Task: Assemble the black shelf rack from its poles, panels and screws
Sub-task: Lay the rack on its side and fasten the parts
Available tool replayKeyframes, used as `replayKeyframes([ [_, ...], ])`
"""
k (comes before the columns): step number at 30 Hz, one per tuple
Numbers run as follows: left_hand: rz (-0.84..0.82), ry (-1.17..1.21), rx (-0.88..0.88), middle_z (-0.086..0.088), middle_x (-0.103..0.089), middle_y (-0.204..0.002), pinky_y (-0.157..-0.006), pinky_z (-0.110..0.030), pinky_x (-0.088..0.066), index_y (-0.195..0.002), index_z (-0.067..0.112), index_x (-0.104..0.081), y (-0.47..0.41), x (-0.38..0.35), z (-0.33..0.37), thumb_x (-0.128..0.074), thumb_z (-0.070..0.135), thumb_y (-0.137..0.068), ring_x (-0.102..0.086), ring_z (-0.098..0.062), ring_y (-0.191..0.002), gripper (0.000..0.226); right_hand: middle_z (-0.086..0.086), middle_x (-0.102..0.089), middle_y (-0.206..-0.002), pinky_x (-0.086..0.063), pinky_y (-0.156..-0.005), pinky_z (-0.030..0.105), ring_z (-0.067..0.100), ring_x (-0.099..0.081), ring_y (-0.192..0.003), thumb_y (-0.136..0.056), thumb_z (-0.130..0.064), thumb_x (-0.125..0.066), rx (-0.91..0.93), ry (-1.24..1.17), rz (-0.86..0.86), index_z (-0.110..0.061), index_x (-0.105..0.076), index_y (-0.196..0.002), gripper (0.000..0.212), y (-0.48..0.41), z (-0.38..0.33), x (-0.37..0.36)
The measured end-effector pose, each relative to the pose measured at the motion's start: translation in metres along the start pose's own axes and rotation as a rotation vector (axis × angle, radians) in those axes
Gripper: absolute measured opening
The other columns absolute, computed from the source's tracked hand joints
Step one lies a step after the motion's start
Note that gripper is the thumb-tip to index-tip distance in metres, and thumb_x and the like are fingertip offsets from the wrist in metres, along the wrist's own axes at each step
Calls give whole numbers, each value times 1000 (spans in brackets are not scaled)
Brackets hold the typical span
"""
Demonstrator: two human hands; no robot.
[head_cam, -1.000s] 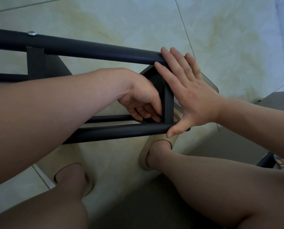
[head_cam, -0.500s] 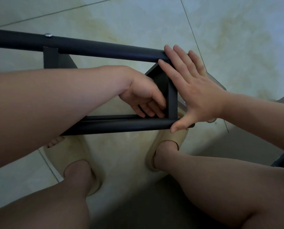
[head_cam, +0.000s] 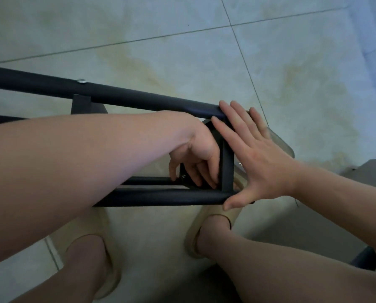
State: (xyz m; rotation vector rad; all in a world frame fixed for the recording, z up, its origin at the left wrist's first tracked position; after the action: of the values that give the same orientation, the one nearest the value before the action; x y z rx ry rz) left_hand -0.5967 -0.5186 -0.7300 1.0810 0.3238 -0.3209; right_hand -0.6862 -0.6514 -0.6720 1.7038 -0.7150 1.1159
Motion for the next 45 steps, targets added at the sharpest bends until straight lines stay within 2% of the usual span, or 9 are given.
replayKeyframes([
  [3, -13, 3, -15, 11, -77, -95, -104, -69, -25, -86, 26, -77, -1, 2, -3, -62, 22, -92, -54, -20, -126, 16, 15, 10, -169, 9, -125, 51, 34, 14, -156, -59, -98, -49, 5, -18, -6, -7, -7, -162, 144, -1, 1, 0],
  [6, -6, 40, -39, 12, -77, -88, -105, -68, -25, -92, 27, -73, -4, 0, -7, -60, 26, -94, -56, -18, -124, 14, 15, 10, -169, 8, -125, 52, 34, 14, -156, -59, -97, -50, 2, -29, -11, -7, -8, -162, 143, 0, 1, 0],
  [11, 62, 45, -44, 13, -76, -79, -113, -64, -24, -87, 24, -72, -2, -6, -5, -59, 18, -94, -58, -15, -119, 16, 15, 10, -169, 8, -125, 51, 33, 15, -156, -60, -97, -48, -4, -33, -16, -8, -7, -162, 142, 1, -2, 3],
  [18, 92, 7, -53, 13, -77, -89, -110, -71, -15, -96, 28, -73, 10, -8, -5, -64, 26, -94, -55, -18, -125, 10, 11, 14, -169, 12, -125, 48, 30, 18, -156, -59, -98, -49, -9, -36, -16, -12, -4, -163, 142, 1, -3, 4],
  [28, 144, 23, -51, 13, -76, -82, -111, -72, -16, -97, 24, -73, 10, -12, -2, -64, 16, -92, -56, -18, -123, 13, 11, 14, -170, 15, -124, 45, 30, 18, -156, -60, -99, -48, 0, -50, -11, -14, -3, -163, 141, 0, -3, 3],
  [32, 126, 13, -50, 13, -76, -84, -110, -71, -14, -93, 27, -73, 10, -12, -4, -64, 25, -93, -57, -17, -122, 9, 10, 14, -170, 15, -124, 44, 30, 18, -156, -61, -100, -45, 3, -51, -8, -14, -2, -163, 141, -1, -3, 3],
  [37, 151, 26, -81, 13, -76, -81, -115, -66, -18, -91, 26, -72, 7, -12, -6, -64, 22, -93, -62, -13, -113, 10, 10, 14, -169, 16, -124, 43, 30, 18, -156, -60, -101, -45, 0, -47, -6, -14, -2, -163, 142, 0, -3, 3],
  [41, 137, 25, -82, 13, -77, -85, -114, -67, -18, -99, 24, -73, 9, -10, -6, -65, 17, -91, -60, -15, -118, 14, 10, 15, -169, 16, -124, 43, 29, 19, -155, -60, -100, -47, -3, -47, -13, -14, -2, -163, 142, 0, -3, 4],
  [45, 128, 17, -84, 16, -76, -85, -113, -68, -19, -95, 28, -72, 9, -12, -8, -64, 26, -93, -57, -15, -120, 9, 12, 15, -169, 14, -124, 46, 29, 19, -155, -59, -99, -48, -8, -39, -23, -13, -3, -163, 142, 0, -4, 4],
])
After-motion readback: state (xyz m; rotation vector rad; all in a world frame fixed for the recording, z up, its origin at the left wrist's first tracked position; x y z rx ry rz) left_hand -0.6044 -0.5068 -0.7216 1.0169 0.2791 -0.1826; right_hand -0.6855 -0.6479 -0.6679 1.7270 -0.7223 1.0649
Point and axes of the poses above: each hand's wrist, its own y-axis away from the middle knuckle, its own x-axis out of the back of the hand, z = x × y, the point moved 1 cm from there along -y, towards the middle knuckle
